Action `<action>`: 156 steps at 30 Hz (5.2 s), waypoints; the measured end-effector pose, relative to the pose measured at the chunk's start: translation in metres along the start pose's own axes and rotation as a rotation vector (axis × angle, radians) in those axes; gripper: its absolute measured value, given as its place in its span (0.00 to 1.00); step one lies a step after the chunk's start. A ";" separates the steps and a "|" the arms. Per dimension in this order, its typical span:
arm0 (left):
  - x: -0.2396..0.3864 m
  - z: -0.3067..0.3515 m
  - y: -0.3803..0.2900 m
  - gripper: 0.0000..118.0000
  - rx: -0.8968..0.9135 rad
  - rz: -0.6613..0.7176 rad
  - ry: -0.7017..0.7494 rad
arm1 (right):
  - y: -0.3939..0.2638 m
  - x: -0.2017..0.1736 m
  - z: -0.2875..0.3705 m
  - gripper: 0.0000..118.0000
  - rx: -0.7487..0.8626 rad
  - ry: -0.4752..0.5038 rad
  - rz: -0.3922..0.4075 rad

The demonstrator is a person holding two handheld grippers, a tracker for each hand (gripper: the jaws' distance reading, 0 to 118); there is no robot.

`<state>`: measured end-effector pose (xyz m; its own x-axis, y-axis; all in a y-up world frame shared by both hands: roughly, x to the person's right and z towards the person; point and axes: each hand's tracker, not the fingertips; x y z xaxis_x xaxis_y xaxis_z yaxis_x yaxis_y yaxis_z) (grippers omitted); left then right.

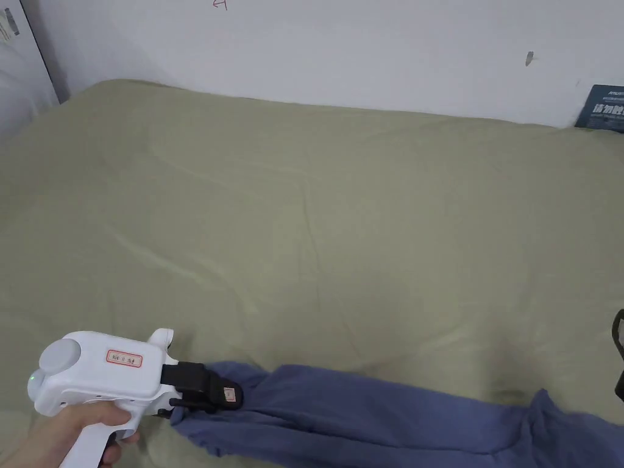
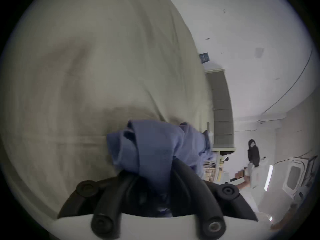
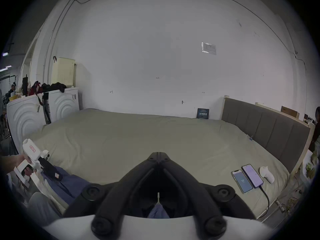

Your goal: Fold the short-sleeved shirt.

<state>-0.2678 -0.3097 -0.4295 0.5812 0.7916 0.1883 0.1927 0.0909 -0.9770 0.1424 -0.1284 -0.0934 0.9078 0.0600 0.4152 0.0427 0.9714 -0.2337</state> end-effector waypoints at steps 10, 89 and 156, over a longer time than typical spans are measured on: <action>0.002 0.082 -0.001 0.08 0.204 0.069 0.037 | 0.010 0.019 0.006 0.01 0.036 0.002 -0.010; 0.067 -0.041 -0.016 0.92 0.004 -0.143 0.040 | -0.015 0.019 0.003 0.01 -0.062 0.044 -0.058; 0.239 -0.099 -0.057 0.14 0.130 -0.295 0.292 | 0.006 0.069 0.028 0.01 0.093 -0.073 -0.083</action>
<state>-0.0615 -0.1851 -0.3183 0.7192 0.5178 0.4633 0.2938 0.3776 -0.8781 0.1935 -0.1115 -0.0415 0.8696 -0.0083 0.4936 0.0745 0.9906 -0.1144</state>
